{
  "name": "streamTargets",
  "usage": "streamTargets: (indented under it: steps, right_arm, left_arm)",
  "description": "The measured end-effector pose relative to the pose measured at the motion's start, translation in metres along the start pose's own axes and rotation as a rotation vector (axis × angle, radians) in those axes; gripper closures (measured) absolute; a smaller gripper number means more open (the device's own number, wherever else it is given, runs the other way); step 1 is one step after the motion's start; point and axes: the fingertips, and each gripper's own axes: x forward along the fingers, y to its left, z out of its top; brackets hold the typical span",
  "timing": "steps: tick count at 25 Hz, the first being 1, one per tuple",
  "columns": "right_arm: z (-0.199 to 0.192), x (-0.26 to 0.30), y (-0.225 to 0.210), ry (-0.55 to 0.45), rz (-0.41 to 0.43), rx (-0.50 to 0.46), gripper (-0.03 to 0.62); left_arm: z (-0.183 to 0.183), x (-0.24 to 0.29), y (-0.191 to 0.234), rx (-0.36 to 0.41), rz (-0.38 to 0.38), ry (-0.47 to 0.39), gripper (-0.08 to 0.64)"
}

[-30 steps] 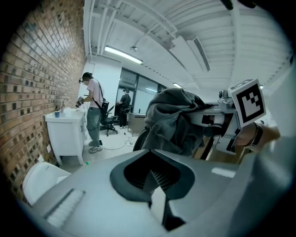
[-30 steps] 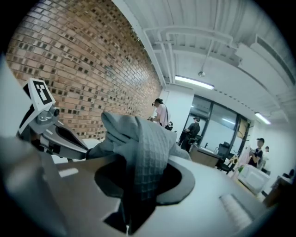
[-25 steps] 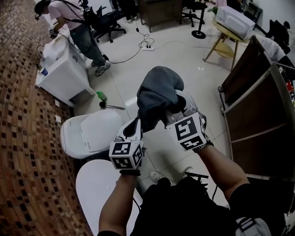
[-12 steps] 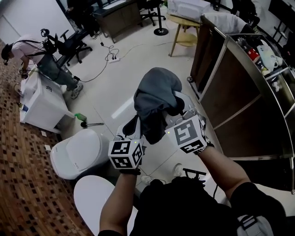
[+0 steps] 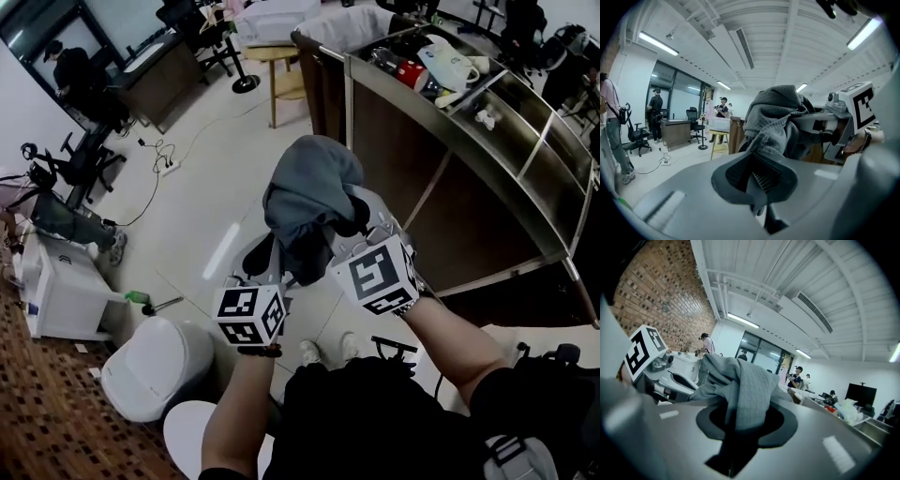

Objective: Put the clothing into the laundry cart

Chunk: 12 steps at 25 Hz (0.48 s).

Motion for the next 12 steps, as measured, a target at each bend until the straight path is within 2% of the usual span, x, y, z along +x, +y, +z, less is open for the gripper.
streamTargets:
  steps: [4,12]
  right_arm:
    - [-0.006,-0.024,-0.035,0.034,-0.071,0.008,0.476]
    - [-0.004,-0.079,-0.090,0.108,-0.285,0.032,0.474]
  left_arm:
    - [0.013,0.026,-0.030,0.011,-0.074,0.009,0.558]
    - [0.042,0.066,-0.091,0.053,-0.293,0.021,0.558]
